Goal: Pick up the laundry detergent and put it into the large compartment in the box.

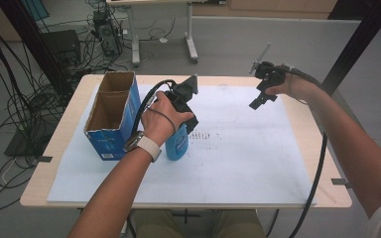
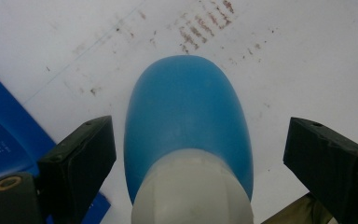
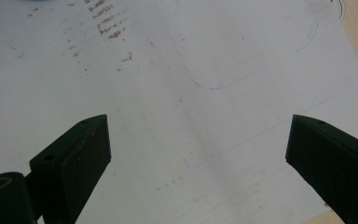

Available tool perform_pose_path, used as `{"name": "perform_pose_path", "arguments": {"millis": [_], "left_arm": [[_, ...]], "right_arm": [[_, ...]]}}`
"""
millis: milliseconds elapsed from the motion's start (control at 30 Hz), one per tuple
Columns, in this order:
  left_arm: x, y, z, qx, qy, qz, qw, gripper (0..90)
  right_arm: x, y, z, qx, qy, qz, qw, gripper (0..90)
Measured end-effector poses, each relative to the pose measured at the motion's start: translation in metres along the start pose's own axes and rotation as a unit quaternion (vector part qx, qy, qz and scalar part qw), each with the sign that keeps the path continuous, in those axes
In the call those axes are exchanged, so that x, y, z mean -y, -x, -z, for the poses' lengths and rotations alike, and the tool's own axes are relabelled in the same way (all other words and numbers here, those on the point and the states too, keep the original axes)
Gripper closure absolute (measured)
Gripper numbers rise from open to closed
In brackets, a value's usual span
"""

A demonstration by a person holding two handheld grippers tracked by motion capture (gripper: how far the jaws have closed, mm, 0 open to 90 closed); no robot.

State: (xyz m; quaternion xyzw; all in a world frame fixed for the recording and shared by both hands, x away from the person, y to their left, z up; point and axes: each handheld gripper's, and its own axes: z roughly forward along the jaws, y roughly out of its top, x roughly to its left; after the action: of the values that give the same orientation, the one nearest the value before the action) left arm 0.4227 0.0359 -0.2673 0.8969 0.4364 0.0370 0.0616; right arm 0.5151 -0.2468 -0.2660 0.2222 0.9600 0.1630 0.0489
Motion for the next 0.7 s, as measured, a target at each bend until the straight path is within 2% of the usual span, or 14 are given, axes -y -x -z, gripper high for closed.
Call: {"name": "perform_pose_path", "arguments": {"millis": [700], "left_arm": [[0.001,0.0003,0.0012,-0.001,0.001,0.0,1.0,9.6]], "right_arm": [[0.0004,-0.0003,0.0017,0.001,0.003,-0.001,1.0,6.6]]}}
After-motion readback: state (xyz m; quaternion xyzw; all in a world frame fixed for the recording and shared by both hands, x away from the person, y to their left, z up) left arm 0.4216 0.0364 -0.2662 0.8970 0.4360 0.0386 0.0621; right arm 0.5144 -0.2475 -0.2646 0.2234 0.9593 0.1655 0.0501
